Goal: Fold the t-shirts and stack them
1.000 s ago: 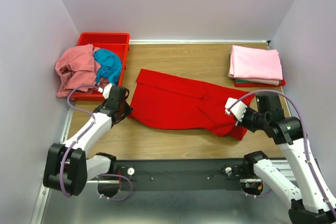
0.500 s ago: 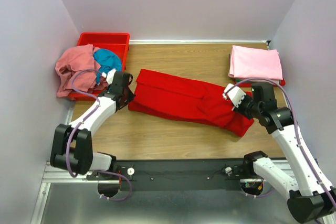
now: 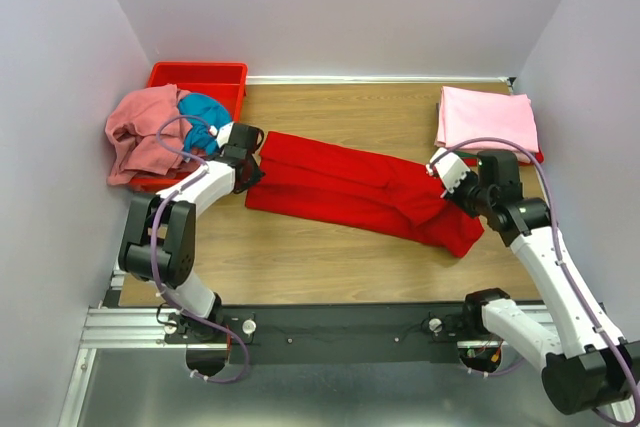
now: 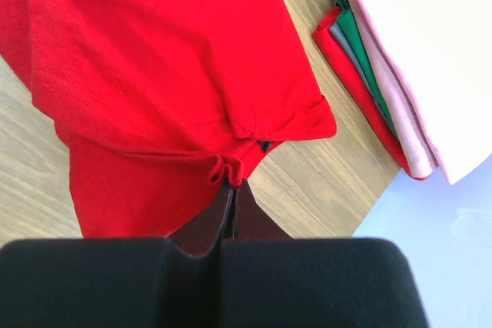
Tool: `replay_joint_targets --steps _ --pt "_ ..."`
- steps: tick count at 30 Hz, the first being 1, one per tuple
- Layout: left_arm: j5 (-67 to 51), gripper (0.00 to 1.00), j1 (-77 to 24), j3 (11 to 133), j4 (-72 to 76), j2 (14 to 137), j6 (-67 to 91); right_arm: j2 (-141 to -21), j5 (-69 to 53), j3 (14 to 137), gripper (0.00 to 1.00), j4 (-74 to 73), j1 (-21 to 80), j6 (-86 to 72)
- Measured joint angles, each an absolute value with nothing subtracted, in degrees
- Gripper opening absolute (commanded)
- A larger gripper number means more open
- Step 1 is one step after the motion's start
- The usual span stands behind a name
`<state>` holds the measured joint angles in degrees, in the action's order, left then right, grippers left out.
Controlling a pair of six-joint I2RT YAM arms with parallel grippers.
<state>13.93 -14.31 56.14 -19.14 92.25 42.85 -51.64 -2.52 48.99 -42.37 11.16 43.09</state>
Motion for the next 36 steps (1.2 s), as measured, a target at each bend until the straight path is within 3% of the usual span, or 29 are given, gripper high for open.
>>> replay_joint_targets --steps 22,36 --pt "14.44 0.0 -14.31 60.34 -18.81 97.41 37.45 -61.8 -2.7 46.81 0.0 -35.2 10.41 40.62" --pt "14.28 0.0 -14.31 60.53 -17.45 98.06 35.77 -73.3 -2.35 56.84 0.01 -32.27 10.41 39.88"
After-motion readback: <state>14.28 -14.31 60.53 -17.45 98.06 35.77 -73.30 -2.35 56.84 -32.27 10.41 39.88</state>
